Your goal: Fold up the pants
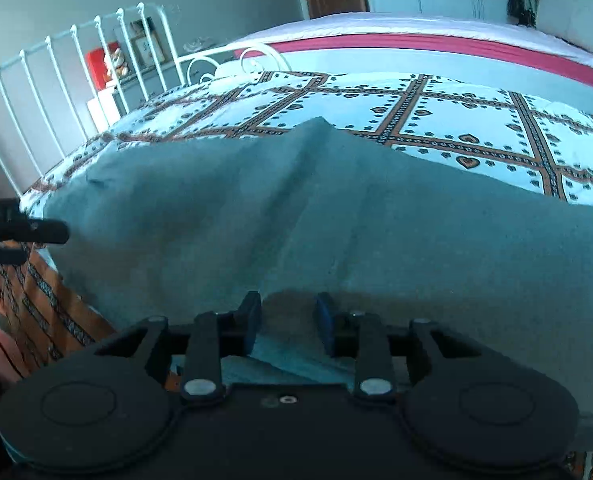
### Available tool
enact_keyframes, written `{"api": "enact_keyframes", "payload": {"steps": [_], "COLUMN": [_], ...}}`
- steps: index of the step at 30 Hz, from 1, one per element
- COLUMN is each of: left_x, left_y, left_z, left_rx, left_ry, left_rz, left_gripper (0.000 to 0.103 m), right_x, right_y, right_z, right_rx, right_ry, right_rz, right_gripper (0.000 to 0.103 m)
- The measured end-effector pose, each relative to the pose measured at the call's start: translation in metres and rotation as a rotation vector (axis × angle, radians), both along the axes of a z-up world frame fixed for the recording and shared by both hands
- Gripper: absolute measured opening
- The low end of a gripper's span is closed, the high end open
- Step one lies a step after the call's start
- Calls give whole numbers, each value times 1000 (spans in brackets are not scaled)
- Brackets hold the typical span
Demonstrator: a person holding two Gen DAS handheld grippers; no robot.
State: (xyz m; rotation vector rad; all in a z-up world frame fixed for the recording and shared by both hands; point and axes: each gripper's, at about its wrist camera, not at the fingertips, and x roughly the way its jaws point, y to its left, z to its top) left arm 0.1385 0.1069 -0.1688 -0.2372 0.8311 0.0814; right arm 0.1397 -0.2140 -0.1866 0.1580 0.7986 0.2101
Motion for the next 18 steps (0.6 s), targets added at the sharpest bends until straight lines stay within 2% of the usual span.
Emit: {"api": "enact_keyframes", "payload": {"steps": [3,7,12,13,15,16,17,18], "left_x": [-3,-5,4,10,18,22,26,31], "left_y": [20,44,59,62,67,69,71,73], "left_z": [-4,-13,-22,-26,-32,-34,-37,-39], "left_rx": [-36,-74,-167,-183,-213,-232,-248,-260], "left_ry": [12,34,7,10,16,13,10,15], "left_rz": [56,138,158,165,182,186,188,189], "left_gripper": [103,103,103,103,103,102,98,87], "right_x": [0,-5,-4,-4,-4,-4,-4,-4], "right_y": [-8,-5,-6,-6,-5,-2,2,8], "right_z": [-1,-2,-4,-4,-5,-4,-4,-4], "right_rx": [64,44,68,70,85,79,62,29], "right_ry": [12,-15,-17,-17,-18,-22,-26,-32], "right_rz": [-26,-19,-34,-33,-16,0,14,27], "right_gripper": [24,24,27,29,45,49,54,55]}}
